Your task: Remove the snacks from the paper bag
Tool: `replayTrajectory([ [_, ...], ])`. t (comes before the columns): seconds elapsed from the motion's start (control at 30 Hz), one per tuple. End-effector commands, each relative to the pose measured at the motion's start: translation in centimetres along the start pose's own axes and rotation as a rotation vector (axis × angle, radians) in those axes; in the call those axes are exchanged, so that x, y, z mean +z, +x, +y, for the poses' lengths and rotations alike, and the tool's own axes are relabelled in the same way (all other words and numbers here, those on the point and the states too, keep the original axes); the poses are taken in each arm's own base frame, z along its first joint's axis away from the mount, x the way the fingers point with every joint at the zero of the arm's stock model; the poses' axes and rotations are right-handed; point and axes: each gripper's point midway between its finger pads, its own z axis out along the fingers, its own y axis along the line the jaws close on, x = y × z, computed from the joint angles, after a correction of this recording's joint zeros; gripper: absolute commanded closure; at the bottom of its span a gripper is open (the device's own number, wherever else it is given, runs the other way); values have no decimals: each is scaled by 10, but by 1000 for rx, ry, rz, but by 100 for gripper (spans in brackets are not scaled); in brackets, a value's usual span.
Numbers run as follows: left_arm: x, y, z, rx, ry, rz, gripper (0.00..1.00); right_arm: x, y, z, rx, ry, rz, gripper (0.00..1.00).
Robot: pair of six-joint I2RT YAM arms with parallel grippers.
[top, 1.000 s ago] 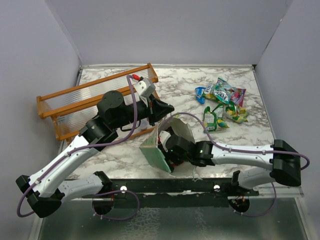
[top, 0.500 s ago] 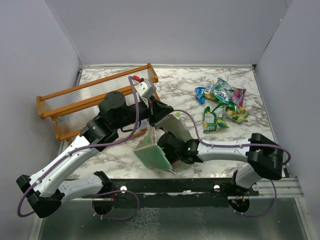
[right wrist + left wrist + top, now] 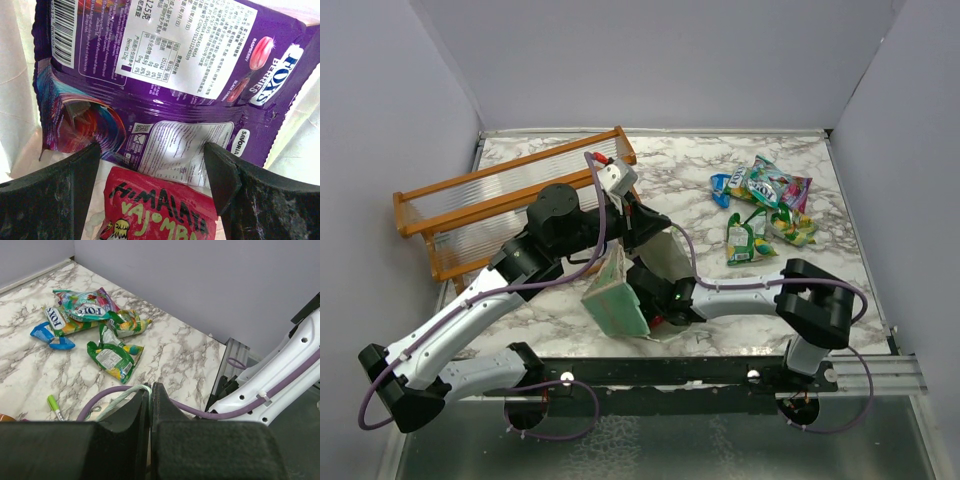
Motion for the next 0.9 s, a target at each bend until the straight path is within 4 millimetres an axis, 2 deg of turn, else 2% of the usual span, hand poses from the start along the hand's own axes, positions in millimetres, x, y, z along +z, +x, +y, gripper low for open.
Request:
replayTrajectory([
  [0.0, -6, -30, -18, 34, 65, -104, 100, 20, 23, 0, 28, -16, 62, 16],
  [0.1, -8, -29, -16, 36, 55, -103, 100, 24, 28, -2, 32, -15, 80, 25],
  [0.2, -8, -29, -15, 40, 44, -101, 100, 16, 16, 0, 30, -22, 63, 37],
  [0.4, -9, -25, -7, 49, 7, -90, 100, -22, -23, 2, 38, -58, -48, 68],
  [0.5, -9, -22, -4, 54, -9, -88, 100, -44, -41, 5, 48, -93, -112, 79],
  [0.7, -10, -16, 2, 59, -32, -78, 100, -78, -58, 4, 81, -116, -184, 86],
  [0.87, -12, -12, 4, 70, -42, -78, 100, -95, -62, -9, 107, -64, -247, 87],
])
